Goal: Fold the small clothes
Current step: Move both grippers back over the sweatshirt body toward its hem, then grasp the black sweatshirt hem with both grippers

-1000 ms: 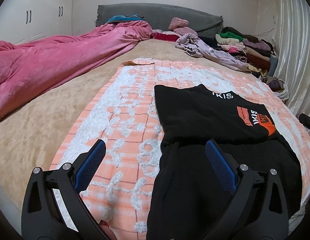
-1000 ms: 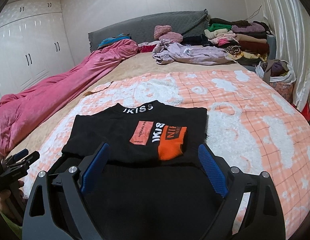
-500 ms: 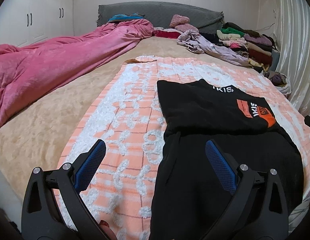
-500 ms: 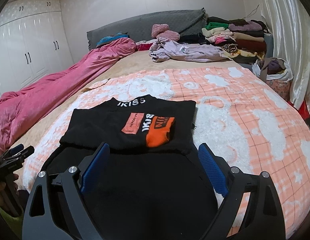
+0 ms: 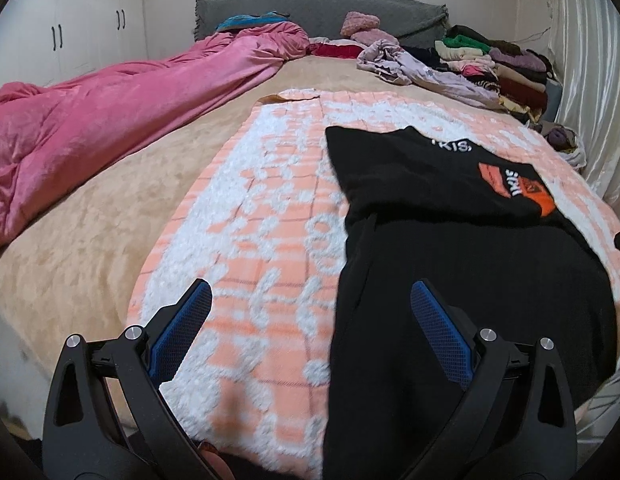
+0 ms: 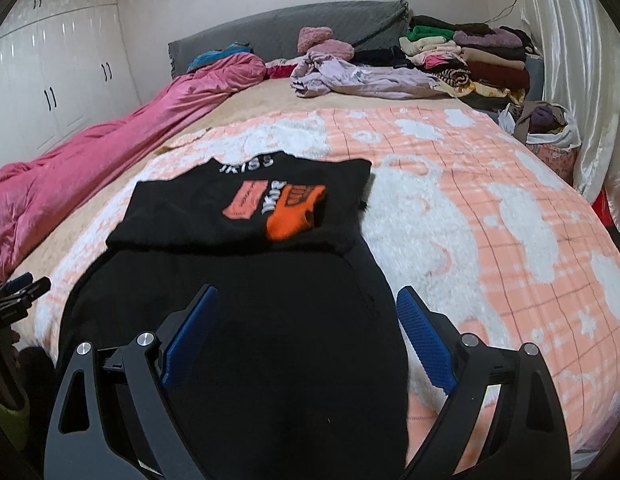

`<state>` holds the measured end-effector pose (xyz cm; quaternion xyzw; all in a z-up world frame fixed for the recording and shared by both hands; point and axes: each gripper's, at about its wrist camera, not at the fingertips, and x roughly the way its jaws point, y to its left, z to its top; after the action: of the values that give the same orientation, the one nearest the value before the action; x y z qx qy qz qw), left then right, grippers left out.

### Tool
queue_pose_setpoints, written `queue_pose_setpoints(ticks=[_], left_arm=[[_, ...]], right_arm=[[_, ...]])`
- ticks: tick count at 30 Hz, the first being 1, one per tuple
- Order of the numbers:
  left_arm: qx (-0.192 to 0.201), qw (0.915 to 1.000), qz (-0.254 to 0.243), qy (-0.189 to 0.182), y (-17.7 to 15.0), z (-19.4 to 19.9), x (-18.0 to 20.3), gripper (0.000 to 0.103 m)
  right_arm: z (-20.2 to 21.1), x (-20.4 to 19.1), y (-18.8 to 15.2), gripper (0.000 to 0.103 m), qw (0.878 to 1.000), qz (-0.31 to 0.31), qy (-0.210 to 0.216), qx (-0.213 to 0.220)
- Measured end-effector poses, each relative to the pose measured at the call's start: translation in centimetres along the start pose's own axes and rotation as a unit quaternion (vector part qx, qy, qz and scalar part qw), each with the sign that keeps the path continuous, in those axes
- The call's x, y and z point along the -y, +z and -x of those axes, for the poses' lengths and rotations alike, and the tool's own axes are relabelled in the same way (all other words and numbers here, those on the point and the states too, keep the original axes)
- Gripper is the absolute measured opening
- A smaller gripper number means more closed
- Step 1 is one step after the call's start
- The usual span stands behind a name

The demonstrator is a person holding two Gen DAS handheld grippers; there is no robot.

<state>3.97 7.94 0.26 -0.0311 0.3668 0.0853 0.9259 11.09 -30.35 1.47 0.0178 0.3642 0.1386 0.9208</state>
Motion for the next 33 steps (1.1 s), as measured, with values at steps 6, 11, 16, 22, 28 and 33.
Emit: queue_pose_setpoints(ticks=[6,11,16,22,28,33], left_arm=[[-0.028,0.9995,-0.005,-0.015,-1.9,0.2,-0.3,0.093],[-0.047,0.9982,0.0,-0.036,-3.1,0.1,-0.2,0.093],[-0.069,0.9959,0.006,-0.058,-4.3,-0.2,0.1,0.088],[-0.09,0.993,0.018,-0.075,-5.0,-1.1,0.1,0.078],[-0.096,0.9915,0.014,-0.088,-5.3,-1.3,0.8,0.053],[-0.1,0.9906,-0.001,-0.093,-5.6,-1.6,1.6,0.05]], right_arm=[[0.0,0.9,-1.7,0.09,1.0,-0.002,-0.003,-0.017],[-0.1,1.6,-3.0,0.09,0.999,-0.006,-0.006,-0.032],[0.2,2.3,-4.1,0.09,0.999,-0.008,-0.008,-0.04],[0.1,2.6,-5.6,0.09,0.998,-0.004,-0.009,-0.06],[0.4,3.0,-6.7,0.09,0.997,-0.005,-0.01,-0.072],[0.1,3.3,-7.4,0.09,0.996,-0.011,-0.007,-0.089]])
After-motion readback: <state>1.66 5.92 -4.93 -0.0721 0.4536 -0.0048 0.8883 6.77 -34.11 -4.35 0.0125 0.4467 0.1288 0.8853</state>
